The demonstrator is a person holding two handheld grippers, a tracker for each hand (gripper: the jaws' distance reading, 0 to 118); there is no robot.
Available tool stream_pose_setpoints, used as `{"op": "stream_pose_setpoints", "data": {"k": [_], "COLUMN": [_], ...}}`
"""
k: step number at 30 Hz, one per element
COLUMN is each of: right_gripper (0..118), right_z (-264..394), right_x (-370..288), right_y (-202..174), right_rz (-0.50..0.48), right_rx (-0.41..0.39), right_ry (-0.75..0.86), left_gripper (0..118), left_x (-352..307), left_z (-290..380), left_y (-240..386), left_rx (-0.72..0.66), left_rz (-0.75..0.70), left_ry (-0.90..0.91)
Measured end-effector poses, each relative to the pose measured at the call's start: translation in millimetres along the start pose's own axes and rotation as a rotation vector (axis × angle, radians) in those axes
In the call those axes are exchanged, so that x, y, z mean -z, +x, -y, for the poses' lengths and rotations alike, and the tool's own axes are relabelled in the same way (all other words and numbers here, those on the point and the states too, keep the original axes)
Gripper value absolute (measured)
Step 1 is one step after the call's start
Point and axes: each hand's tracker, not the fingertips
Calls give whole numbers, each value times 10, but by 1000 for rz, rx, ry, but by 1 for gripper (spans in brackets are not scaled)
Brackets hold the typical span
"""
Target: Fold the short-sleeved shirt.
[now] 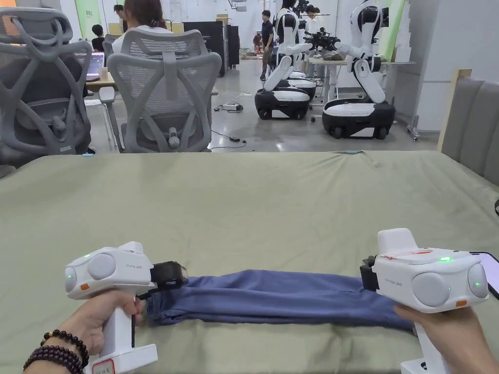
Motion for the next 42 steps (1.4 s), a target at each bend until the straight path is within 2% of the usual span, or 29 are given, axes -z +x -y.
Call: {"op": "stream_pose_setpoints", "data": {"k": [3,4,6,7,8,12,16,19,22,25,27,30,34,39,42], "right_gripper": [0,0,0,0,0,0,0,0,0,0,0,0,0,0,0], "right_z": [8,10,18,22,26,40,44,12,-30,-64,-89,-100,-115,-101,-105], "right_x": [15,20,23,8,19,10,21,39,76,103,97,145,223,264,278], "right_y": [-4,-2,2,-1,-3,-14,-11,-18,-51,-79,-128,-198,-266,-307,-330], "right_rz": [2,3,2,3,4,9,10,11,13,8,3,0,-20,-41,-40], "right_rx": [0,1,7,7,5,0,5,6,2,2,-1,-9,-10,-15,-30], "right_ry": [-8,-11,-15,-17,-23,-34,-35,-33,-31,-27,-27,-29,-31,-27,-28], "left_gripper": [73,63,13,13,13,13,13,13,13,13,13,13,13,13,13], "left_x": [162,208,276,276,270,363,272,94,-75,-281,-354,-550,-641,-724,-574], "left_z": [102,161,158,141,123,94,-36,-155,-319,-489,-543,-396,-321,-141,-81], "left_y": [36,72,91,123,149,118,-108,-342,-656,-1081,-1257,-1087,-764,-21,413], "left_rx": [24,58,114,122,85,162,98,54,115,25,17,20,39,143,152], "left_rz": [-23,-94,-138,-122,-35,-84,-96,-32,-196,-351,-431,-334,-319,-112,13], "left_ry": [-39,-1,17,15,-6,5,46,75,123,174,173,169,179,178,137]}}
